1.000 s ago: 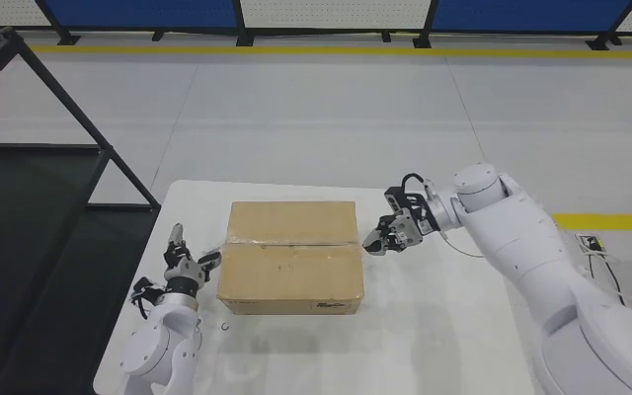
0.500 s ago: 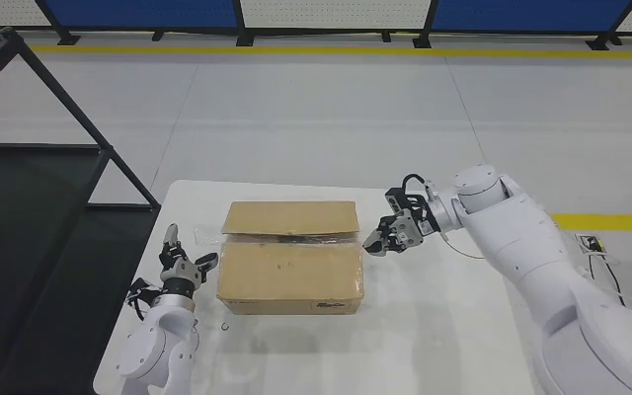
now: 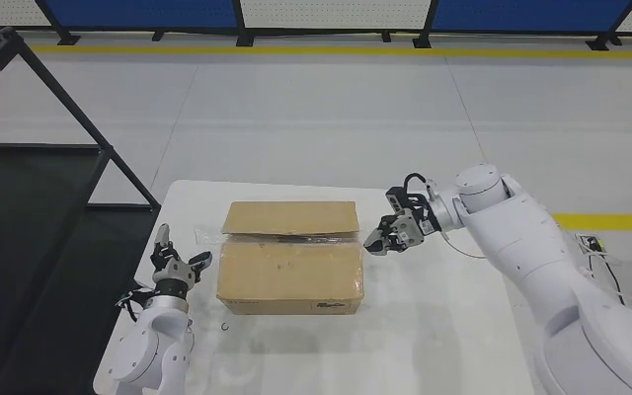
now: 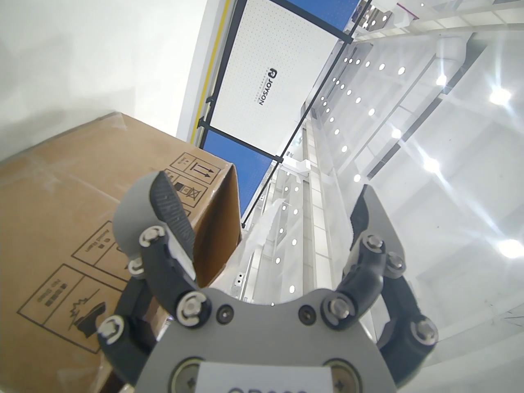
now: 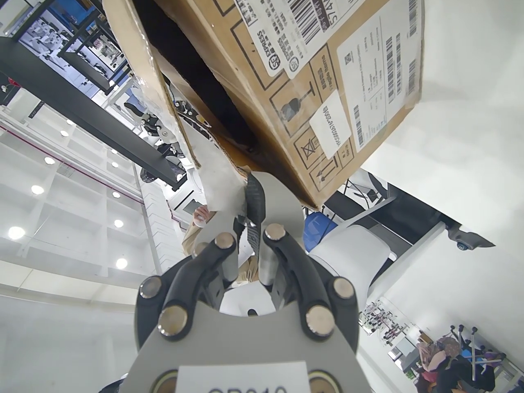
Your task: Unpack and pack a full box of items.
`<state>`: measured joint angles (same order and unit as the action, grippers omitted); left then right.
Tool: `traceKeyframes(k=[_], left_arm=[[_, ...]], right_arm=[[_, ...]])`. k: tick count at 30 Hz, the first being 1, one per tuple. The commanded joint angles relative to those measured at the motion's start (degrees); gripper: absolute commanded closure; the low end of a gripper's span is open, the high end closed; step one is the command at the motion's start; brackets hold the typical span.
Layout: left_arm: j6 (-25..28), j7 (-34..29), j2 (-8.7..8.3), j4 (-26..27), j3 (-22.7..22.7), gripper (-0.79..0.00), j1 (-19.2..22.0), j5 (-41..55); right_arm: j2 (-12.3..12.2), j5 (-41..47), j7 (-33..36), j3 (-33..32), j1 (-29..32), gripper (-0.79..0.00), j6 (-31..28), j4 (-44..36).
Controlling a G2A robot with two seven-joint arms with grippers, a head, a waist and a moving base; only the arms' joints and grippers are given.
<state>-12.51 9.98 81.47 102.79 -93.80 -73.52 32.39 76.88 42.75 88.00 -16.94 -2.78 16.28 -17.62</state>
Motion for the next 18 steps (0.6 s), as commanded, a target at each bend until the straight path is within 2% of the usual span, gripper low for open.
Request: traceKeyframes(k=[1,4,7,9,11,14,18], left_arm=[[0.0,0.1,-0.02,0.1,-0.1,-0.785,-0.2,0.0],[0.2,0.1,-0.04,0.3,-0.3,-0.785,-0.4,0.2],[0.3,0.2,-0.07,0.7,-0.5,-0.785,-0.5,0.3],[0.3,0.3,-0.09,0.9,-0.6,-0.785,-0.6,0.3],[0.4,0.3,-0.11,1.0,-0.7,-0.785,-0.6,0.4],[0.8,0.2,-0.12,1.6,-0.8,-0.785,-0.7,0.5],[5.2,1.1,0.06,3.9,-1.6,-0.785,-1.2,2.1]], right_arm=[[0.0,0.0,0.0,-0.1,0.0,-0.366,0.0,0.0],[0.0,-0.1,0.0,-0.2,0.0,-0.379,0.0,0.0],[0.0,-0.1,0.0,-0.3,0.0,-0.431,0.0,0.1],[0.0,-0.1,0.0,-0.4,0.1,-0.585,0.0,0.2],[-0.1,-0.1,0.0,-0.7,0.0,-0.779,0.0,0.3],[-0.1,-0.3,0.0,-1.1,0.0,-0.785,-0.2,0.2],[-0.2,-0.9,0.0,-1.7,0.0,-0.785,-0.5,0.2]])
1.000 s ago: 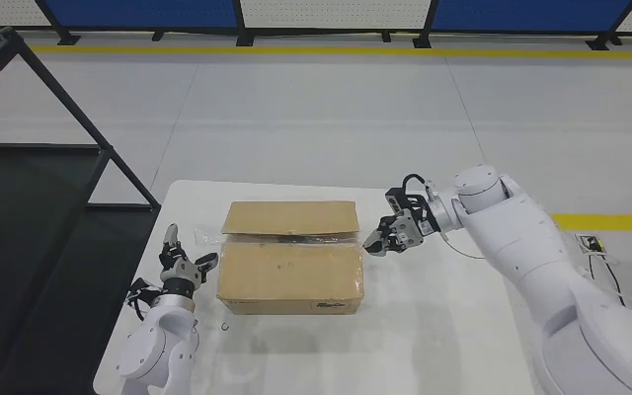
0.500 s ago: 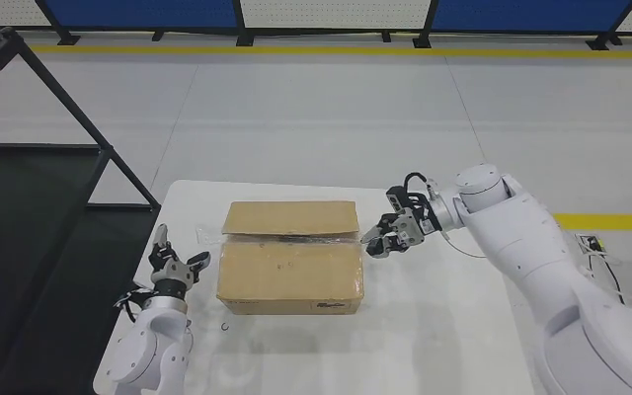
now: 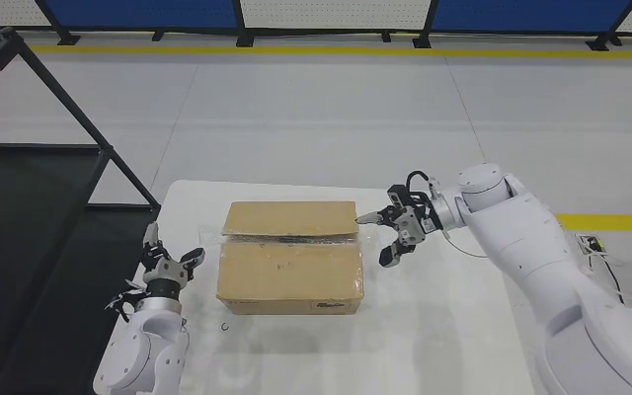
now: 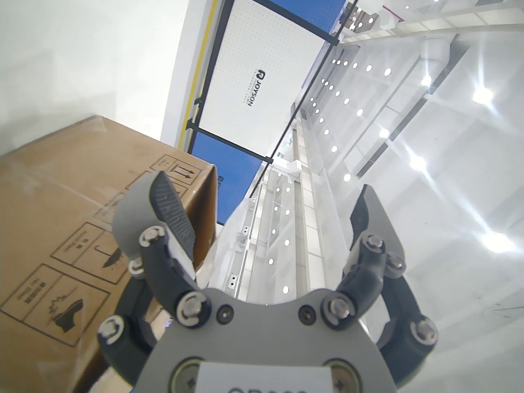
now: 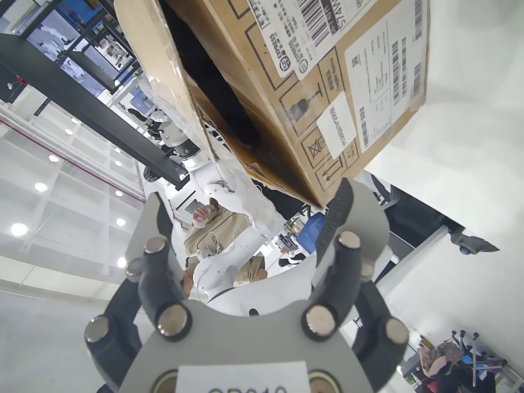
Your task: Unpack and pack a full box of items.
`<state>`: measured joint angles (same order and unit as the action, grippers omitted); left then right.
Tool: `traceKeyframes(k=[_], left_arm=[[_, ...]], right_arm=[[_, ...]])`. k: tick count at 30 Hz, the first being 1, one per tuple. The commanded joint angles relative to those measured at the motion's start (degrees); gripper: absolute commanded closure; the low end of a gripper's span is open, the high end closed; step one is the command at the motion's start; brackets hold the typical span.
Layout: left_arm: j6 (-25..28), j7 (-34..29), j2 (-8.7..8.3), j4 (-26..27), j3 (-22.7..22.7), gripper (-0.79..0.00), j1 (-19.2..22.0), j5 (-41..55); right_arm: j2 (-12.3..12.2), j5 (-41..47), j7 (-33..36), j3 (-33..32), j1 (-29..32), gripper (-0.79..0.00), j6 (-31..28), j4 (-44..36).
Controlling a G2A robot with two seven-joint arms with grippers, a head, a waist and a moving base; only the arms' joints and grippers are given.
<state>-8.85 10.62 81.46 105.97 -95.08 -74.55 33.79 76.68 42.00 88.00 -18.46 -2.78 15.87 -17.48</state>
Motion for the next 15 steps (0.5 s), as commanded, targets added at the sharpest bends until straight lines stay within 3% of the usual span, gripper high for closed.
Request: traceKeyframes(k=[1,7,15], left_arm=[[2.7,0.9,0.14,1.7,-0.7,-0.785,-0.3,1.5],[6.6,1.2,0.25,6.6,-2.5,-0.785,-2.2,3.4],[7.3,-2.6,0.25,8.5,-2.2,-0.785,-4.1,6.0]], right_arm=[[0.0,-0.1,-0.1,-0.4,-0.1,-0.785,-0.3,0.3],[-0.7,2.5,-5.4,-3.7,-0.7,-0.785,-5.0,2.3],[-3.2,6.5,-16.7,-9.6,0.1,-0.785,-22.0,-2.5]])
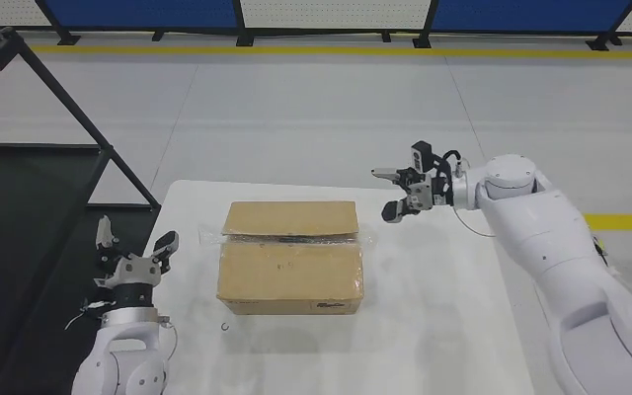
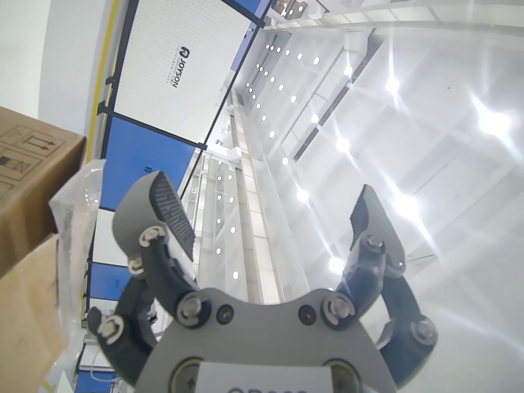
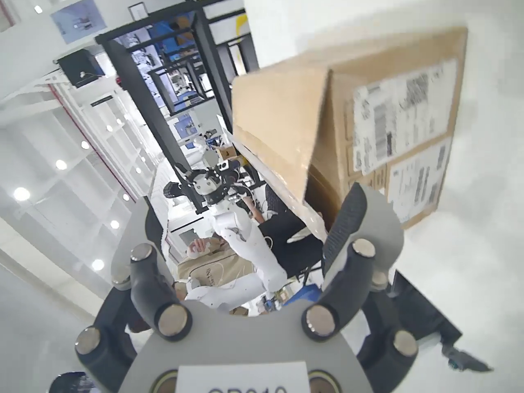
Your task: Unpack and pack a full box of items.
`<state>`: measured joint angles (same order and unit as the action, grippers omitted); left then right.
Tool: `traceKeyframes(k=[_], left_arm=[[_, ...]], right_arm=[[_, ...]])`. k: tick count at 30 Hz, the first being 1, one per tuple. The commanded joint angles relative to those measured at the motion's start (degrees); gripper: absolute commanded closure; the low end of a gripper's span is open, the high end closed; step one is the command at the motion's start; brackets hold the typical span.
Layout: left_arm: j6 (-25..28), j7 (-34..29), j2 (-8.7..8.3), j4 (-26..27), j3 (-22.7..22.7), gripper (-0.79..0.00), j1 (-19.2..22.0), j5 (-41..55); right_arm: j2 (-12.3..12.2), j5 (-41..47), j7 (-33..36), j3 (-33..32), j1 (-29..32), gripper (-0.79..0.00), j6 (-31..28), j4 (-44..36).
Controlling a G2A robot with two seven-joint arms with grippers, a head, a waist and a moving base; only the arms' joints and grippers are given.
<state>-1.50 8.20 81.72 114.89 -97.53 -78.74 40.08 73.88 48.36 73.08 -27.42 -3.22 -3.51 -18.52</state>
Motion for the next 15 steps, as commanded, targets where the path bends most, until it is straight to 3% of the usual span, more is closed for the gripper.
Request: traceKeyframes(k=[1,7,9,10,11,12,15], left_arm=[[-0.1,-0.3,-0.01,-0.9,0.5,-0.785,0.3,-0.3],[-0.3,-1.3,-0.01,-2.9,1.8,-0.785,0.7,-0.5],[-0.2,-1.4,-0.02,-3.5,2.0,-0.785,0.9,-0.7],[-0.1,-1.4,-0.02,-3.7,2.1,-0.785,1.0,-0.7],[-0.1,-1.4,-0.01,-3.8,2.1,-0.785,1.0,-0.6],[-0.1,-1.4,-0.01,-3.8,2.2,-0.785,1.0,-0.6],[-0.1,-1.6,-0.02,-3.5,2.3,-0.785,0.8,-0.5]], right_arm=[[-0.5,0.1,-2.2,-0.9,0.7,-0.785,-3.2,-2.1],[-0.5,0.0,-2.5,-0.9,0.9,-0.785,-3.3,-2.4],[-0.6,-2.9,-3.3,-0.3,1.7,-0.785,-4.5,-5.8],[-0.7,-3.3,-3.8,-0.5,2.1,-0.573,-5.3,-7.3],[-0.8,-3.9,-3.8,-0.6,2.5,-0.234,-5.6,-8.8],[-1.0,-5.1,-4.3,-0.6,2.7,-0.009,-5.9,-10.2],[-1.5,-9.2,-6.2,-0.4,3.4,0.000,-5.9,-15.5]])
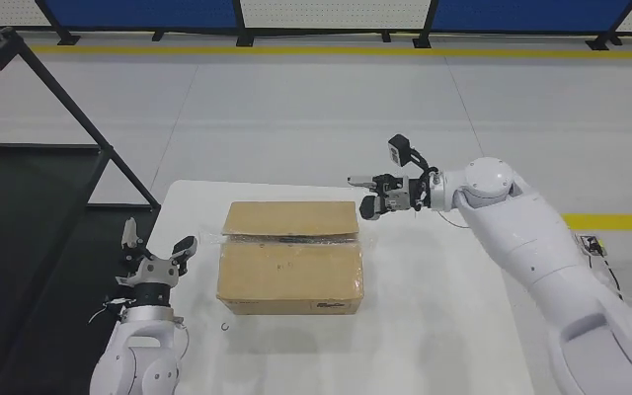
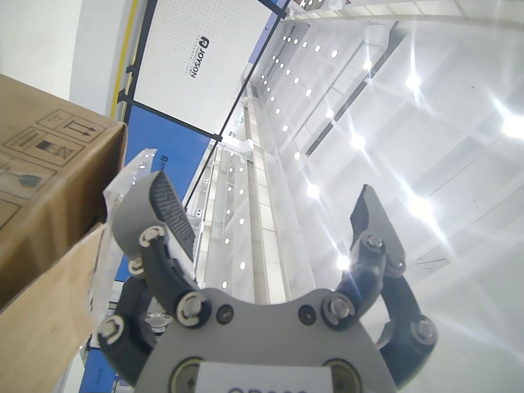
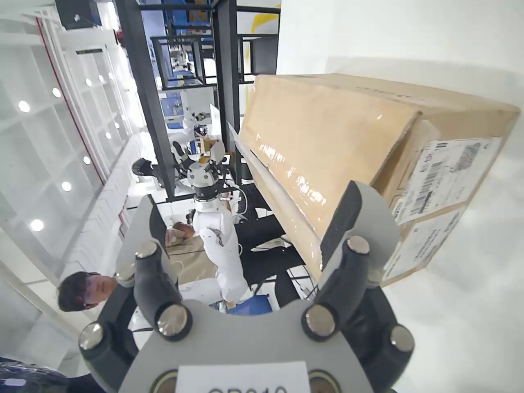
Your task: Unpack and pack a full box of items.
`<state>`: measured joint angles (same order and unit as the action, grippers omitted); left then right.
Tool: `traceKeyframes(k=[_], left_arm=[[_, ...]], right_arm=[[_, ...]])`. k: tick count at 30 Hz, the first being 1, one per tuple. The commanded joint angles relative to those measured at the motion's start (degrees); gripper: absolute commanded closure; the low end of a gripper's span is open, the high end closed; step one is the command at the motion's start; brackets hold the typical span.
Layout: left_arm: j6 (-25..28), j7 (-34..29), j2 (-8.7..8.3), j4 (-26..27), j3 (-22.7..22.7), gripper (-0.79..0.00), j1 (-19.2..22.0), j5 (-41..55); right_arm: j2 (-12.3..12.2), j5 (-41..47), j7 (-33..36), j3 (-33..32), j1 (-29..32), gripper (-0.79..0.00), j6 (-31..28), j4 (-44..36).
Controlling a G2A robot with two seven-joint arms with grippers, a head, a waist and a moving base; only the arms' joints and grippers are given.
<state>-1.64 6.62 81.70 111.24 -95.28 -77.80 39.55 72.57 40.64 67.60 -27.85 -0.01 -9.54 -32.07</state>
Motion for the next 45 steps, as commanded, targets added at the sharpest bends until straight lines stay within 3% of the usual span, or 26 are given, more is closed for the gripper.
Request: traceKeyframes(k=[1,19,29,45], left_arm=[[0.0,-0.1,0.00,0.3,0.1,-0.785,-0.2,0.1],[-0.1,-0.8,-0.10,1.1,0.4,-0.785,-1.0,0.1],[0.1,-0.5,-0.14,1.1,0.4,-0.785,-1.2,0.0],[-0.2,-0.4,-0.21,1.5,0.5,-0.785,-1.2,-0.2]], right_arm=[[-0.5,-2.8,-1.7,0.0,0.5,0.000,0.6,-3.4],[-7.0,-17.8,-3.7,-6.0,8.5,0.000,10.8,-25.1],[-6.4,-18.7,-6.0,-7.0,9.2,0.000,19.7,-24.6],[-3.9,-20.2,-6.4,-6.2,8.0,0.000,23.4,-20.0]])
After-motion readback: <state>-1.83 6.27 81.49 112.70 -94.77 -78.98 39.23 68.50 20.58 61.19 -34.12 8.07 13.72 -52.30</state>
